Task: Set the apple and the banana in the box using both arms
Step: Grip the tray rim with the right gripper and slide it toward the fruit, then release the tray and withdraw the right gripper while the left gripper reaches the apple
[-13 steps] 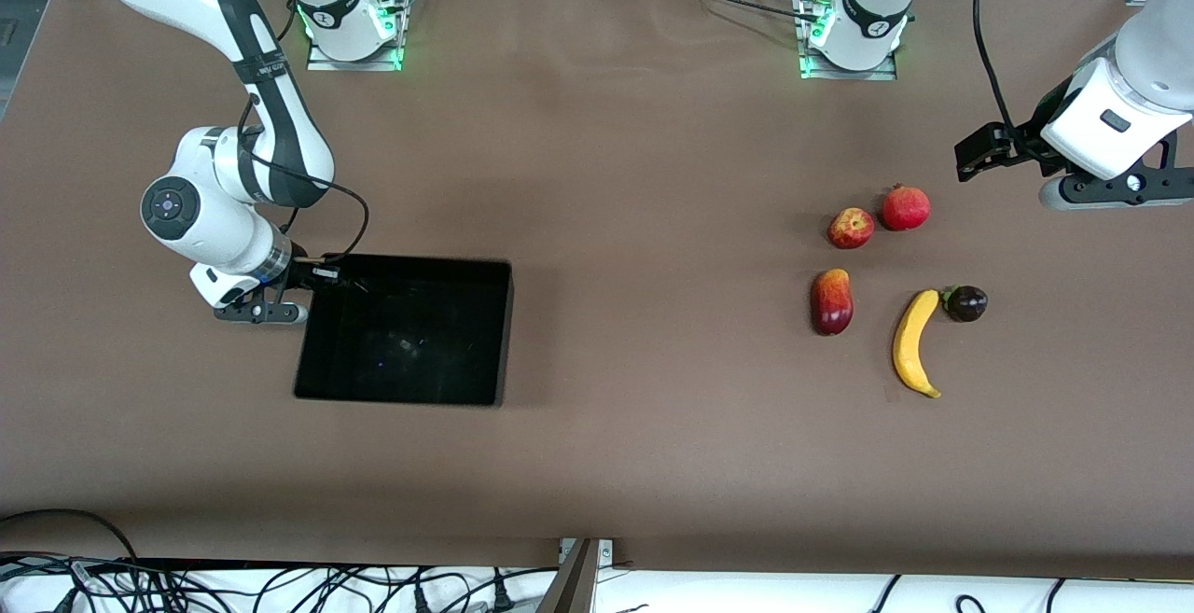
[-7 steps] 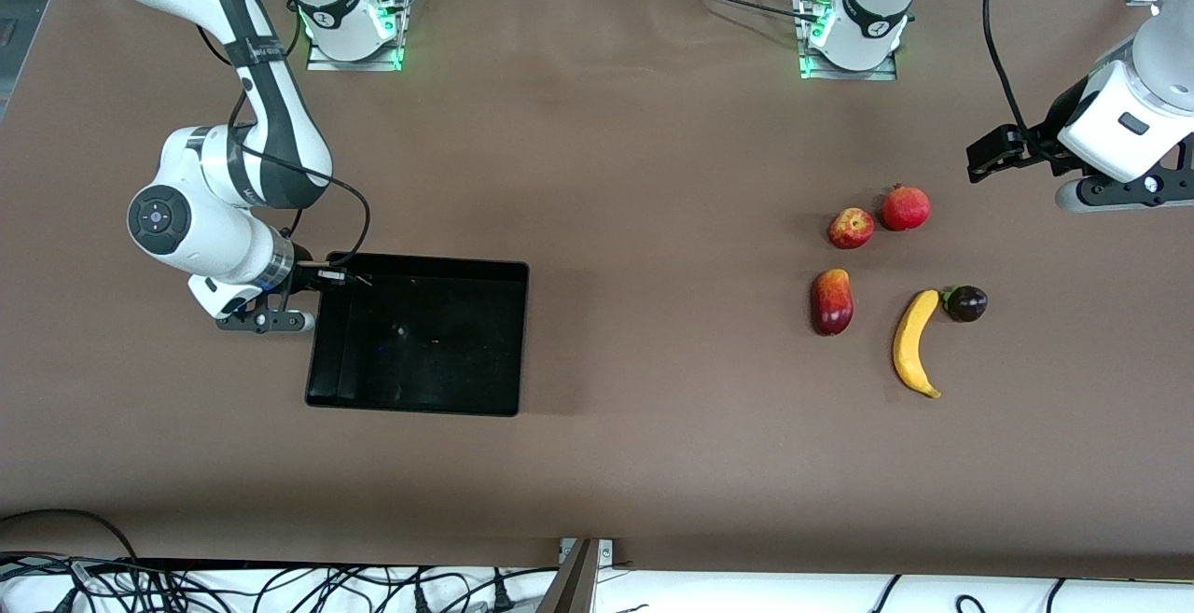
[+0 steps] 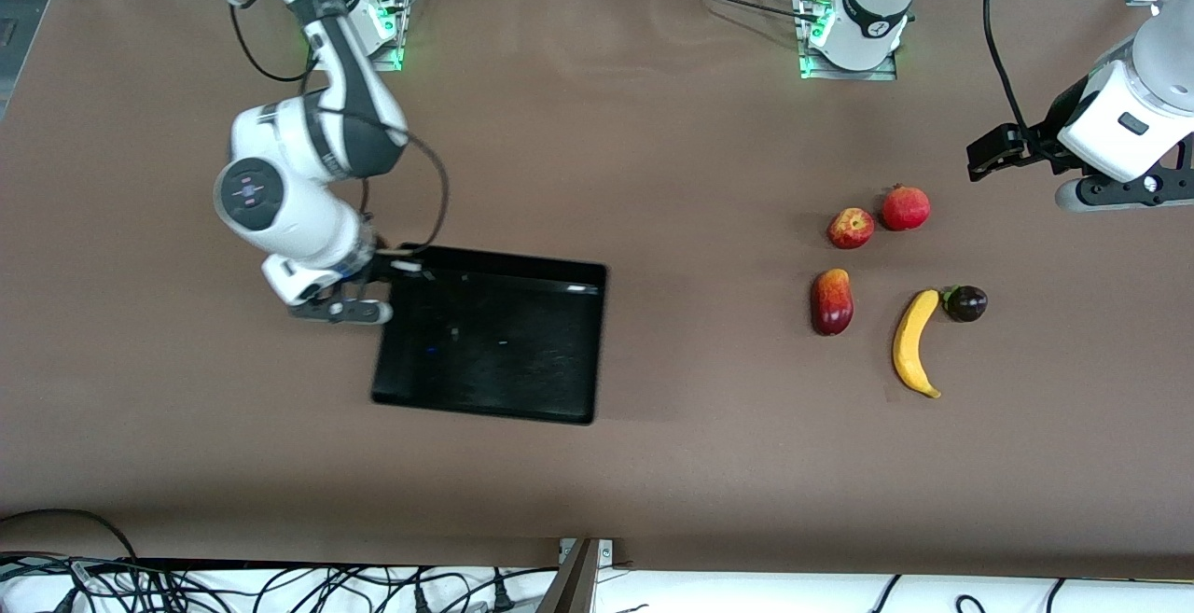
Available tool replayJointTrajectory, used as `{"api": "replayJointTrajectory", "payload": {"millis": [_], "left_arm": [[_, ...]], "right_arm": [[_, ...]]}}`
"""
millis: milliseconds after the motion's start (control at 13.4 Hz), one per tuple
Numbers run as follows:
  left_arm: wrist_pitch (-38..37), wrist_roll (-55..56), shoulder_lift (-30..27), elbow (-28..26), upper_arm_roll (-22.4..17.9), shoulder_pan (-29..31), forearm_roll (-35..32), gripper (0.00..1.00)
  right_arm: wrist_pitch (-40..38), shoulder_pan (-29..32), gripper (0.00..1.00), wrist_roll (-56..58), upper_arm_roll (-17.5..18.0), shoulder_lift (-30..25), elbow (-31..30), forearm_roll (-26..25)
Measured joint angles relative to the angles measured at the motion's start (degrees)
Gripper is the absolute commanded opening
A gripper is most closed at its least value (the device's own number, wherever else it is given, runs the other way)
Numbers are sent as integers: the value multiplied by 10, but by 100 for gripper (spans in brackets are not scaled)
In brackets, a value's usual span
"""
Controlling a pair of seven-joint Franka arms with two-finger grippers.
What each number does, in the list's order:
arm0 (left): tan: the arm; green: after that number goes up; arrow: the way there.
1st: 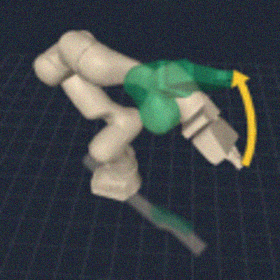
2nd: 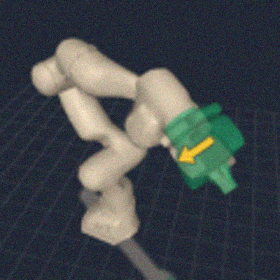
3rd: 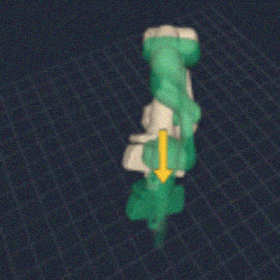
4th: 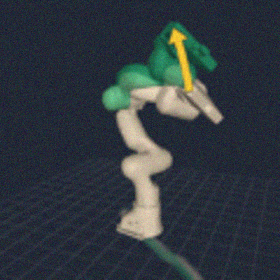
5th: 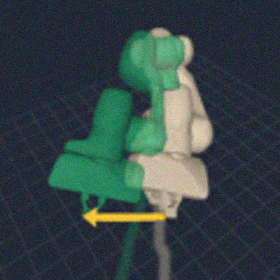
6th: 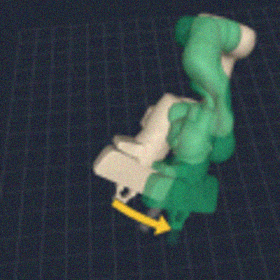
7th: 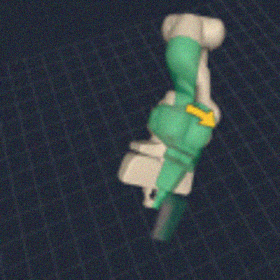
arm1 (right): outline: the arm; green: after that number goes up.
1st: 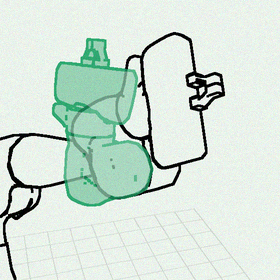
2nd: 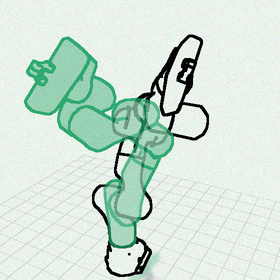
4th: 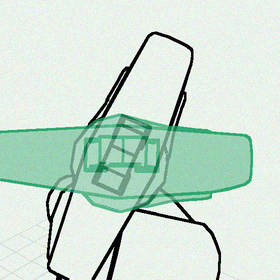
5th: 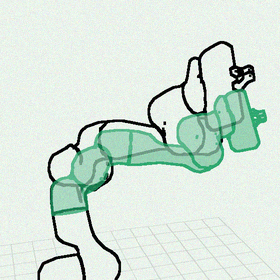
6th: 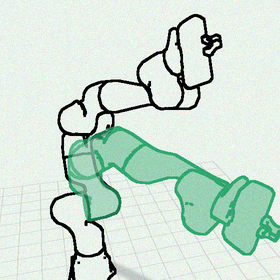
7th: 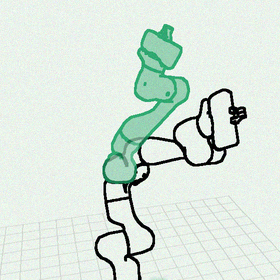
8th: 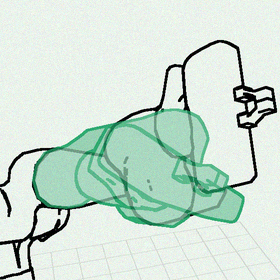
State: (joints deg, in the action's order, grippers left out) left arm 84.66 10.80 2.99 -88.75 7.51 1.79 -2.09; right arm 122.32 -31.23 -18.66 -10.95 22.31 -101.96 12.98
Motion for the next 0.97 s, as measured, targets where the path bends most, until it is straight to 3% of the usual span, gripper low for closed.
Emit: {"api": "replayJointTrajectory", "payload": {"millis": [298,670,968], "left_arm": [[-2,0,0,0,0,2,0,100],[-31,0,0,0,0,3,0,100],[-74,-50,22,-5,0,22,0,100]], "right_arm": [[0,-59,0,-11,2,22,31,63],[16,-138,0,-19,3,65,41,67],[56,-164,0,-19,3,102,42,67]]}}
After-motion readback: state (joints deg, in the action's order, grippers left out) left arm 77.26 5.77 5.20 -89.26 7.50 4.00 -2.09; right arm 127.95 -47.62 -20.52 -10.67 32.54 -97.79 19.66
